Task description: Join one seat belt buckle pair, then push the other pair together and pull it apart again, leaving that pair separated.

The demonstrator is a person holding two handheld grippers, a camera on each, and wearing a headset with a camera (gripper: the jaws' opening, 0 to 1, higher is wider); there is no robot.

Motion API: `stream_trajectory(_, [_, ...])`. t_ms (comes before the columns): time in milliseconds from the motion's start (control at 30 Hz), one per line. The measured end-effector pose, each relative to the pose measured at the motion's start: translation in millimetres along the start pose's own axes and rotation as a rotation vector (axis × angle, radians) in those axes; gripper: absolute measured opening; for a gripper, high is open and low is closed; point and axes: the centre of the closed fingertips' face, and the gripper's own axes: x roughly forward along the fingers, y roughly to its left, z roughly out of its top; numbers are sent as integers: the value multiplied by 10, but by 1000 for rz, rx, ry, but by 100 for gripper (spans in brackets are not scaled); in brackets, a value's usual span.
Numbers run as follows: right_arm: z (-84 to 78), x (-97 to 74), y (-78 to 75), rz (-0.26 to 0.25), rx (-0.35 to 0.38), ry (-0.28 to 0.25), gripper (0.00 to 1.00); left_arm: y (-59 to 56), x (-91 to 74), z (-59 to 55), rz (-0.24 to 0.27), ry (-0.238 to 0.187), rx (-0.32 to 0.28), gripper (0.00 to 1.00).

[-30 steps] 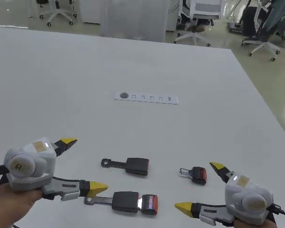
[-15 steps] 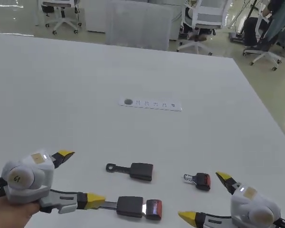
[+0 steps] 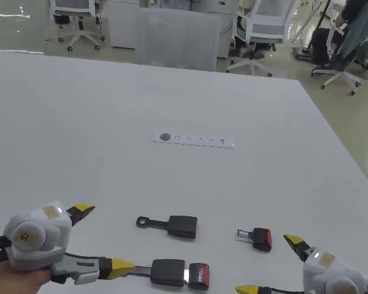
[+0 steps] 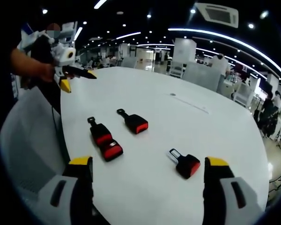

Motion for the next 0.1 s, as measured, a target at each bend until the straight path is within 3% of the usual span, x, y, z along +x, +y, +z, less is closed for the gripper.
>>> stream_trajectory(100, [16, -4, 8, -1, 5, -8, 100, 4, 0, -8, 0, 0, -4, 100])
